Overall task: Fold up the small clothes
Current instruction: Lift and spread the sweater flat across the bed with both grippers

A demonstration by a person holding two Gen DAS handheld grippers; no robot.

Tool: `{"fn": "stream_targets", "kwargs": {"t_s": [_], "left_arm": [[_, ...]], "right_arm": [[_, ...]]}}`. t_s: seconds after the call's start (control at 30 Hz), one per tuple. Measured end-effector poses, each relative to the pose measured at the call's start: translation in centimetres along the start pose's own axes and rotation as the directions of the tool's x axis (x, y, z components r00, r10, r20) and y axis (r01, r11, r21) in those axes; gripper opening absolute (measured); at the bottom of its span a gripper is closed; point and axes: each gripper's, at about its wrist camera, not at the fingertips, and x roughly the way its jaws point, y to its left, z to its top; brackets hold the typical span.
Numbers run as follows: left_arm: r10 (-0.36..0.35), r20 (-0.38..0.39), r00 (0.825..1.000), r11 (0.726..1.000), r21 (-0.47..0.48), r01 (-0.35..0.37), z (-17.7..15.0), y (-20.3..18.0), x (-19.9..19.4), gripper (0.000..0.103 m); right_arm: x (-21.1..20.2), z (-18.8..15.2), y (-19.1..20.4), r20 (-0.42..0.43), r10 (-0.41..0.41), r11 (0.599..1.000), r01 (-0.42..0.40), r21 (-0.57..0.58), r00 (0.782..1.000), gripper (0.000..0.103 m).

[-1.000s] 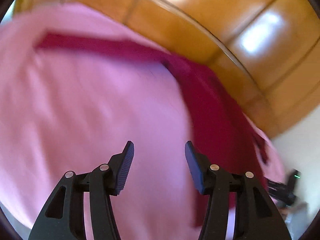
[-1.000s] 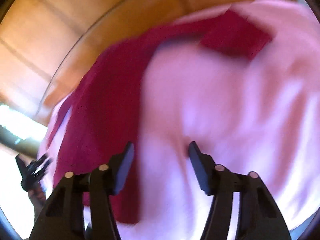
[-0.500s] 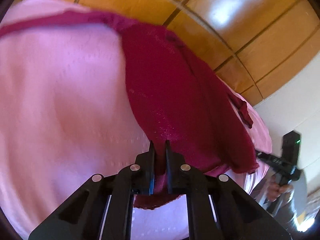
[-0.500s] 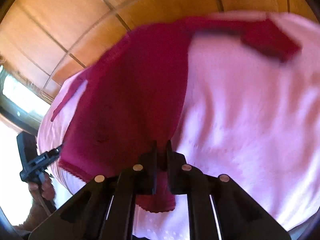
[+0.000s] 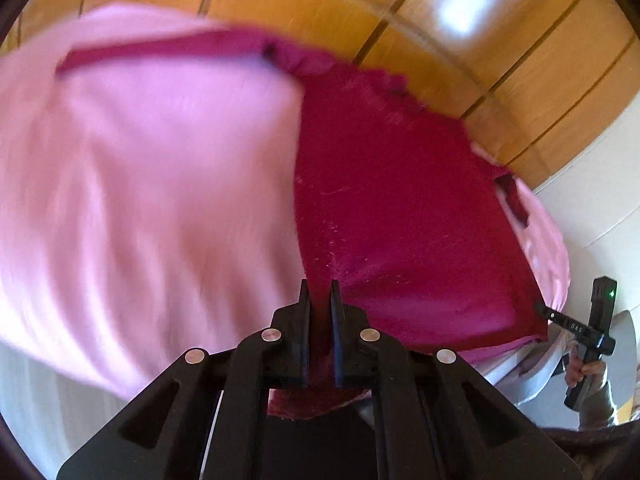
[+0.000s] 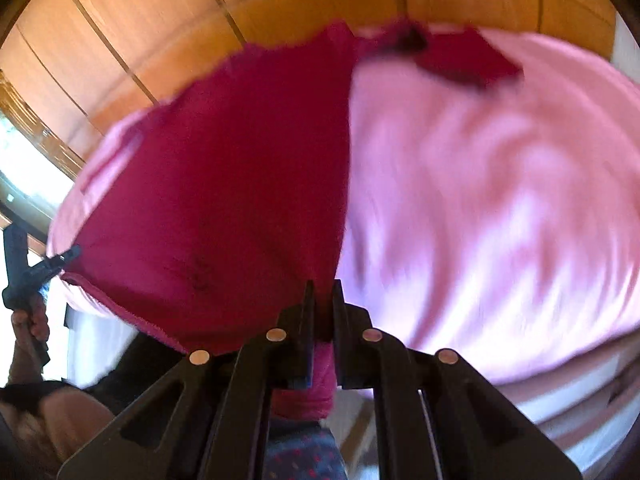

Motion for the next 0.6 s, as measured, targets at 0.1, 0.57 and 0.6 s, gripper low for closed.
{"fn": "stream_targets", "kwargs": {"t_s": [0.1,0.57,0.6], "left_arm": [[0.036,-0.03,0.999,0.999,-0.003,-0.037,-1.2,0.3,1.3,0.008],[0.21,0.16,0.964,0.926,-0.35,-0.144,9.1,7.7,-0.5,0.04],[0.205,0.171,0.964,0.914,-0.385,-0.126,9.8,8.5,-0.7,0.04]], "right_arm": [[0.9,-0.1,-0.3,-0.011,-0.005,1.0,0.005,0.016,1.0,0.006],[3.9,9.7,9.4,0.188,0.076,0.987,-0.046,-0.156,0.979,0.054],[4.6,10.0,10.4,0.183,0.089,0.983,-0.057,-0.175,0.979,0.055]]}}
